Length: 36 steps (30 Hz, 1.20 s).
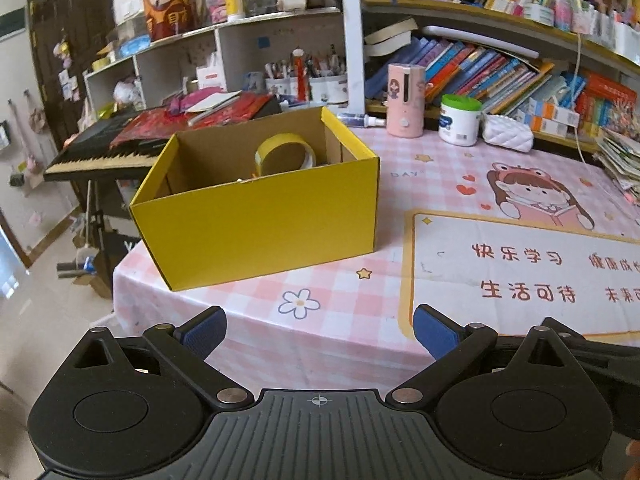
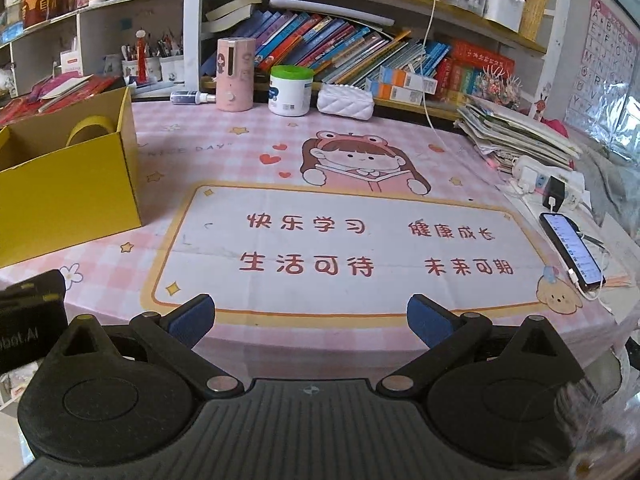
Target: Organize objects
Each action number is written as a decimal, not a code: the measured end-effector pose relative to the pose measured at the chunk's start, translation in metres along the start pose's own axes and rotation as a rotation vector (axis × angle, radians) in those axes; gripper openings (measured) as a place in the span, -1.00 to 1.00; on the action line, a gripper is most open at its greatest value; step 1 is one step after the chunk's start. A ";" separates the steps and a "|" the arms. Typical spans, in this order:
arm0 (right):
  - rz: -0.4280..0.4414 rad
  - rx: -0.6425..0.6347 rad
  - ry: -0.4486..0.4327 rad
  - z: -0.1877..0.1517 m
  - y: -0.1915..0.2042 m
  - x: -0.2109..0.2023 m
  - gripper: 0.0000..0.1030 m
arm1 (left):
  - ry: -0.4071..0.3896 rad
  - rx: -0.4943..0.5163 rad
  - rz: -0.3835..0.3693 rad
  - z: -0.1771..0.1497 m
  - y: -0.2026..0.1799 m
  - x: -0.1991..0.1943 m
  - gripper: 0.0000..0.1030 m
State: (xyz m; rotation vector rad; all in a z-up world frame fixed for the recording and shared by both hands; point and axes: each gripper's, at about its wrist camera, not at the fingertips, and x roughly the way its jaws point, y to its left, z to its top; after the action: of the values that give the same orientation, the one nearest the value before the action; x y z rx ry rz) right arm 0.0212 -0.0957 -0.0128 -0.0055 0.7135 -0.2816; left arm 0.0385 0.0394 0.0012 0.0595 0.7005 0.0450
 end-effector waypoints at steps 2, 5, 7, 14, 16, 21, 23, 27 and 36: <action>-0.011 0.001 -0.003 0.001 -0.001 0.000 1.00 | -0.005 0.007 0.005 0.001 -0.003 0.000 0.96; -0.018 0.002 0.001 0.003 -0.003 0.001 1.00 | -0.020 0.023 0.026 0.004 -0.008 -0.002 0.96; -0.026 -0.005 0.001 0.004 -0.003 0.002 1.00 | -0.025 0.030 0.031 0.005 -0.011 -0.002 0.96; -0.039 -0.005 -0.008 0.005 -0.007 -0.001 1.00 | -0.026 0.030 0.031 0.006 -0.013 -0.006 0.96; -0.039 -0.008 -0.005 0.004 -0.007 -0.001 1.00 | -0.019 0.029 0.028 0.005 -0.013 -0.006 0.96; -0.043 -0.001 -0.002 0.003 -0.009 -0.003 1.00 | -0.026 0.047 0.029 0.003 -0.017 -0.009 0.96; -0.046 0.002 0.001 0.002 -0.010 -0.003 1.00 | -0.025 0.051 0.029 0.002 -0.018 -0.009 0.96; -0.046 0.004 0.004 0.001 -0.011 -0.004 1.00 | -0.017 0.052 0.035 0.002 -0.019 -0.008 0.96; -0.045 -0.003 0.007 0.001 -0.009 -0.004 1.00 | -0.001 0.053 0.056 0.001 -0.019 -0.005 0.96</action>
State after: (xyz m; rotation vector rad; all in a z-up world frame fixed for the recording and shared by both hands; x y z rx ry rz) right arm 0.0167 -0.1037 -0.0091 -0.0236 0.7211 -0.3238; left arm 0.0356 0.0200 0.0041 0.1301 0.6995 0.0797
